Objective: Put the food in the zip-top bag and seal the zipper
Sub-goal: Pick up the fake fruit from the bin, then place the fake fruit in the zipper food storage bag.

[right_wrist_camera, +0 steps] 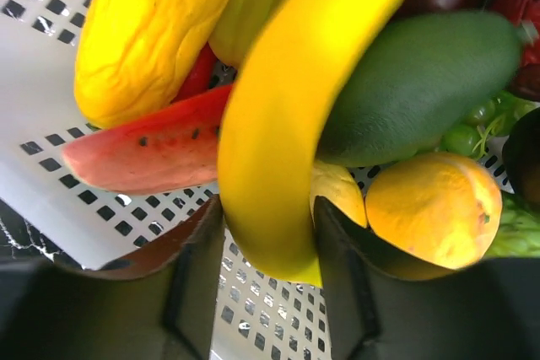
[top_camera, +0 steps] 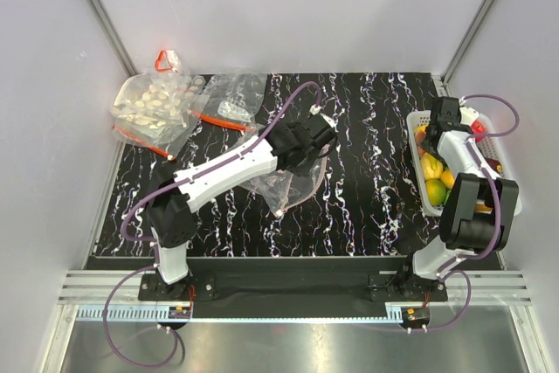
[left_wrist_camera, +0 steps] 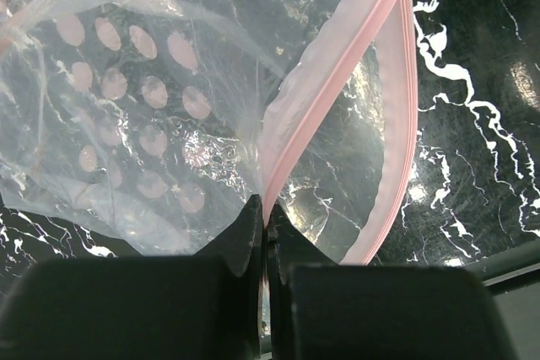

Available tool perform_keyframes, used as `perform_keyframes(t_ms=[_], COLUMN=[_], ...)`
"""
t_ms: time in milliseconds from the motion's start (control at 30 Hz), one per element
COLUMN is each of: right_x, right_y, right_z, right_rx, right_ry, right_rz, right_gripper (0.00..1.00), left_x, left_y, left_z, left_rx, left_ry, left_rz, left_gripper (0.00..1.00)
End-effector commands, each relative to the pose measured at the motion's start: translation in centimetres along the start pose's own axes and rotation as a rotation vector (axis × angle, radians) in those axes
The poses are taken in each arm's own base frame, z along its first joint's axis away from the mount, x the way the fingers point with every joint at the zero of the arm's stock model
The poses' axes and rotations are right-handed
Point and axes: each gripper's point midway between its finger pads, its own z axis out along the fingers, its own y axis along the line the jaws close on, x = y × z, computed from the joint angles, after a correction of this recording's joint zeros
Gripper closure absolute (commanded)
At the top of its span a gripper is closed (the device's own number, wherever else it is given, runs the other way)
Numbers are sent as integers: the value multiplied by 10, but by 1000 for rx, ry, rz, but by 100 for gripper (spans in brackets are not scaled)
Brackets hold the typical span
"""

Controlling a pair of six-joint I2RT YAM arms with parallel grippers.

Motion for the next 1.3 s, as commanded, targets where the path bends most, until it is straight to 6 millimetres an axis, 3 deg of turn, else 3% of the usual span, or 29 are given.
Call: perform_keyframes(t_ms=[0, 233, 367, 533, 567, 633, 700, 833, 933, 967, 1267], right_x=[-31, -41, -36, -28, -15, -12, 4, 41, 62, 80, 135], right_y=[-2, -1, 26, 53, 62, 68, 80, 94, 98, 99, 80], right_z=[-21, -61, -95, -156, -169, -197, -230, -273, -294, -307, -350], right_rx=[-22, -136, -363, -676, -776, -890, -1043, -1209, -1320, -1392, -1645], right_ry=[-108, -146, -118, -141, -105, -123, -89, -17, 43, 99, 257], right_rz=[67, 42, -14, -34, -43, -48, -77, -169, -218, -248, -354], right_gripper=[52, 61, 65, 64, 65, 67, 69, 69, 69, 69, 69], left_x=[-14, -20, -24, -33, -34, -40, -42, -55, -61, -61, -68], left_y=[-2, 0, -2, 0, -1, -2, -3, -1, 3, 4, 29], left_z=[-20, -21, -19, -20, -19, -23, -20, -19, -14, -11, -3], left_rx=[26, 7, 2, -13, -12, -4, -3, -3, -2, -3, 34], left_ry=[-74, -82, -81, -93, -93, -103, -94, -107, -107, -103, -96], left_rz=[-18, -11, -1, 4, 3, -2, 0, -10, -26, -31, -92], left_gripper=[100, 100, 100, 100, 100, 100, 100, 100, 100, 100, 100])
